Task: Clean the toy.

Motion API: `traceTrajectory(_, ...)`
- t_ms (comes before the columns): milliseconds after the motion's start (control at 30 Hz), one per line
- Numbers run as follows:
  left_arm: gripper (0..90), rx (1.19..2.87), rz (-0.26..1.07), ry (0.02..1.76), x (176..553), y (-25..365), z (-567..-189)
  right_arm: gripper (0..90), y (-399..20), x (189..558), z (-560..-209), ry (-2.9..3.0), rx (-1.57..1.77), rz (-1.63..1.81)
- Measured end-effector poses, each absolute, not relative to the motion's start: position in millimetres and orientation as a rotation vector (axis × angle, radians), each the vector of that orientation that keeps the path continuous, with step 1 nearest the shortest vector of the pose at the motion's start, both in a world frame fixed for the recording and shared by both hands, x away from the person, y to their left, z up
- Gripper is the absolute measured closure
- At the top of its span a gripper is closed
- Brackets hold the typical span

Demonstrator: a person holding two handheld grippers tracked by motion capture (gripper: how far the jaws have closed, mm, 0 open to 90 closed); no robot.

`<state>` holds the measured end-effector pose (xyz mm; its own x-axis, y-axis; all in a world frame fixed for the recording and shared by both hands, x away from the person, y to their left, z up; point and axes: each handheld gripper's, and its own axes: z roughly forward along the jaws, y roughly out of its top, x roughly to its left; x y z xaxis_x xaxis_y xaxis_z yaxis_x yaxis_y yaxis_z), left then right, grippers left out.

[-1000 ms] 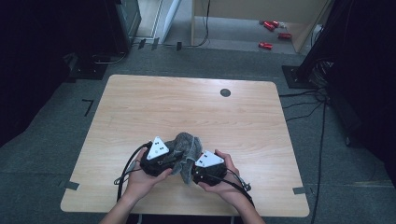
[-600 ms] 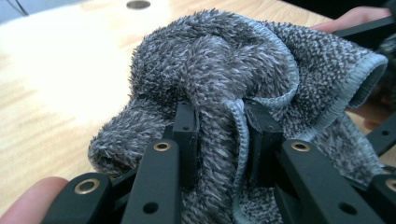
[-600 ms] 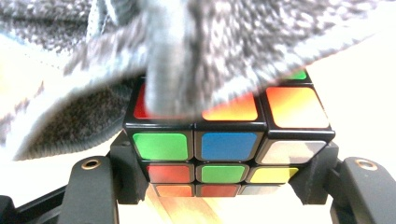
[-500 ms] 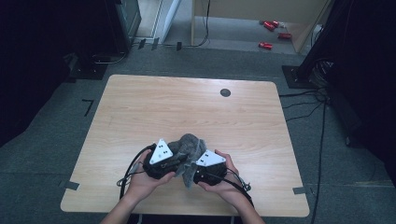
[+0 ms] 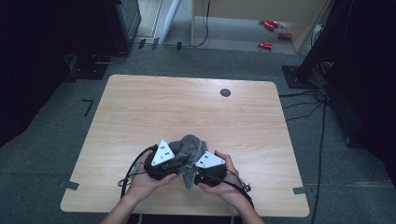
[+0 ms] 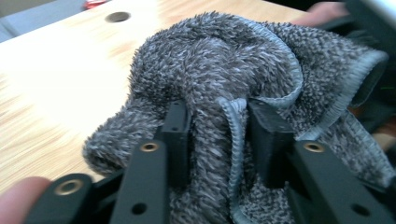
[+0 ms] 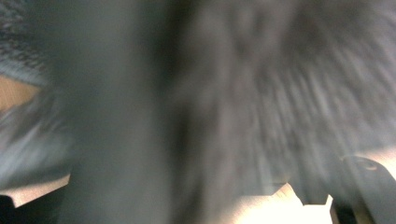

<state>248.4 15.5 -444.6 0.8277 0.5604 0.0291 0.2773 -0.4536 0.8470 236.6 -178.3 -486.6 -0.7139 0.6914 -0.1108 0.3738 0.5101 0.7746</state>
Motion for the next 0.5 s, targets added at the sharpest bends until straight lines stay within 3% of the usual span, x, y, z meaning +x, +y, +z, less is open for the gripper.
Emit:
traceTrajectory(133,53.0,2.063,0.343,0.666,253,16,-448,34.4,-179,236,-489,2.349,0.885,1.030)
traceTrajectory(200,54.6,2.058,0.331,0.675,255,19,-449,34.4,-179,236,-489,2.349,0.876,1.028)
traceTrajectory(300,72.1,2.052,0.377,0.707,258,27,-447,34.4,-179,236,-487,2.337,0.878,1.035)
traceTrajectory(500,73.6,1.975,0.264,0.777,270,45,-448,34.4,-187,235,-480,2.291,0.872,1.102)
